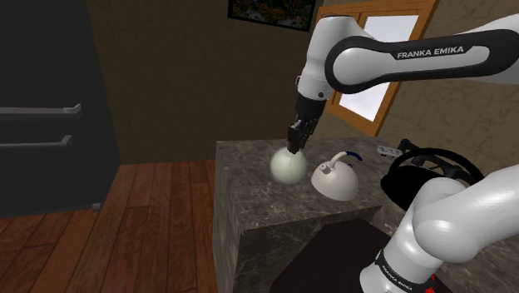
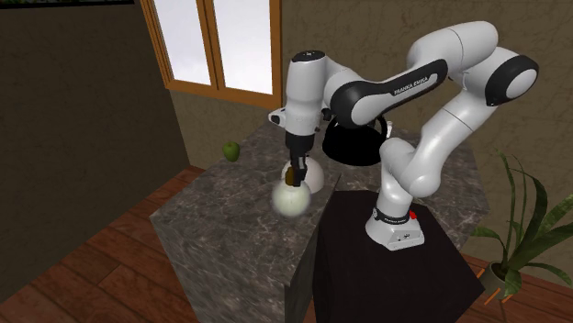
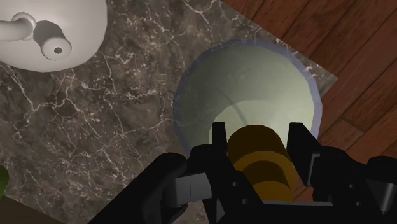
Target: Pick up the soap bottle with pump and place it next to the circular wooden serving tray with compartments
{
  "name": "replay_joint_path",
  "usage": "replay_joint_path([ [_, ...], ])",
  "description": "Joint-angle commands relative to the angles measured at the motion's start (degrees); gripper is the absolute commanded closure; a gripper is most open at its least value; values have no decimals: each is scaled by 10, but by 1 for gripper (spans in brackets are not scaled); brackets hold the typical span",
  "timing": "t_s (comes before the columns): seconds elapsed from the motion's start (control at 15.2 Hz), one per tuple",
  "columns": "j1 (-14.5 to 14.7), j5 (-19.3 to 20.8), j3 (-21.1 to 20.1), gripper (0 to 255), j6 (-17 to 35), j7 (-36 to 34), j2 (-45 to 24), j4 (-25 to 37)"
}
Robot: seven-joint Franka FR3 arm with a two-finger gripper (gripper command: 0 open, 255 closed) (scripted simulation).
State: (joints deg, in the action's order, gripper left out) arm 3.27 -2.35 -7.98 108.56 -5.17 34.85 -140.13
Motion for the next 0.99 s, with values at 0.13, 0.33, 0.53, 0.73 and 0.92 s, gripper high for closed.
replay_joint_path([
  [0.13, 0, 1, 1, 255, -31, 0, 1, 30],
  [0.33, -1, 2, 2, 255, -54, 1, 1, 53],
  [0.53, -2, 3, 4, 255, -76, 1, -1, 77],
  [0.73, -2, 4, 5, 255, -99, 1, -3, 102],
  [0.92, -3, 5, 5, 255, -121, 2, -7, 128],
])
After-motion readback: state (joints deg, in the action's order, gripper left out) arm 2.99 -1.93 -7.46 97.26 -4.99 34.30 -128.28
